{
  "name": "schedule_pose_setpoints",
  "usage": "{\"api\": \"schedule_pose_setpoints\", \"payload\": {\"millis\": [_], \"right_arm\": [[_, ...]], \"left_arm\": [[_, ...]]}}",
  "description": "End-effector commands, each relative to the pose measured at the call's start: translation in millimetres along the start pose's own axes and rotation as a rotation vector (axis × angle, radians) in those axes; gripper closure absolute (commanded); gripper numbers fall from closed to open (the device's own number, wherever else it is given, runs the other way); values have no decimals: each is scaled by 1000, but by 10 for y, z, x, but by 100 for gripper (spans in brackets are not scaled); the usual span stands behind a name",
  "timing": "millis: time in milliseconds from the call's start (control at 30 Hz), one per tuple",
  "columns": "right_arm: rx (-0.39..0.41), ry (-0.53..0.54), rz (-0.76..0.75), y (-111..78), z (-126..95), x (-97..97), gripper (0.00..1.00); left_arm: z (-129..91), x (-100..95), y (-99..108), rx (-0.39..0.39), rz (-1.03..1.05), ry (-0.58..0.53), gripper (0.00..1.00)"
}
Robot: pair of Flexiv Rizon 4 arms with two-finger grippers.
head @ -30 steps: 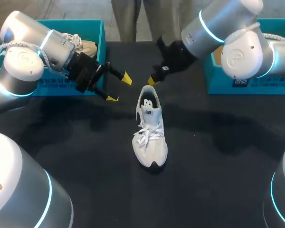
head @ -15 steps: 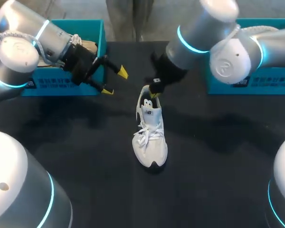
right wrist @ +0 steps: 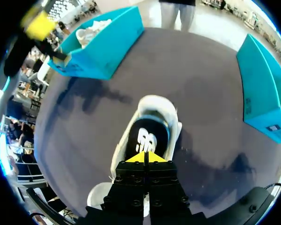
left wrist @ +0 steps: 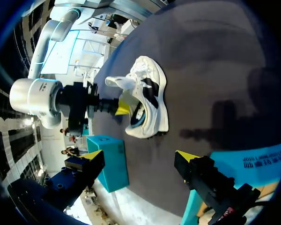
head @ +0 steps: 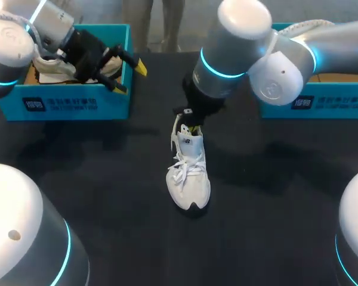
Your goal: Take the shoe out of the shoebox, open the shoe tongue, remove and reinsert the insole, then place the shoe into the shoebox
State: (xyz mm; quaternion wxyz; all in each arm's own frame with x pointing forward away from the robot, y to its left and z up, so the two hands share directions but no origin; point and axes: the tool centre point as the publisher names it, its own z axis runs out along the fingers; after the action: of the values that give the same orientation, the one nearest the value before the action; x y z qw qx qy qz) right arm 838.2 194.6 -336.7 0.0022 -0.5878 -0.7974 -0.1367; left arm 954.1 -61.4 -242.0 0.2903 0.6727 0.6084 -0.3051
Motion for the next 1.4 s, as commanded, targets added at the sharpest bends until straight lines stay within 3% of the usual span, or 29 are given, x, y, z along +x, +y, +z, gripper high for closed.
{"api": "schedule_pose_setpoints", "payload": {"millis": [33, 300, 1133, 1400], "right_arm": [[25, -78, 11, -3, 72, 78, 100], [66, -99, 32, -66, 200, 77, 100], [137, -150, 71, -211, 586, 20, 100], [117, -155, 81, -185, 477, -5, 100]], "left_arm": [[-184, -33, 132, -7, 2, 9, 0], [-341, -74, 306, -38, 19, 25, 0], [-397, -115, 285, -42, 25, 16, 0], [-397, -115, 285, -42, 25, 16, 0]]}}
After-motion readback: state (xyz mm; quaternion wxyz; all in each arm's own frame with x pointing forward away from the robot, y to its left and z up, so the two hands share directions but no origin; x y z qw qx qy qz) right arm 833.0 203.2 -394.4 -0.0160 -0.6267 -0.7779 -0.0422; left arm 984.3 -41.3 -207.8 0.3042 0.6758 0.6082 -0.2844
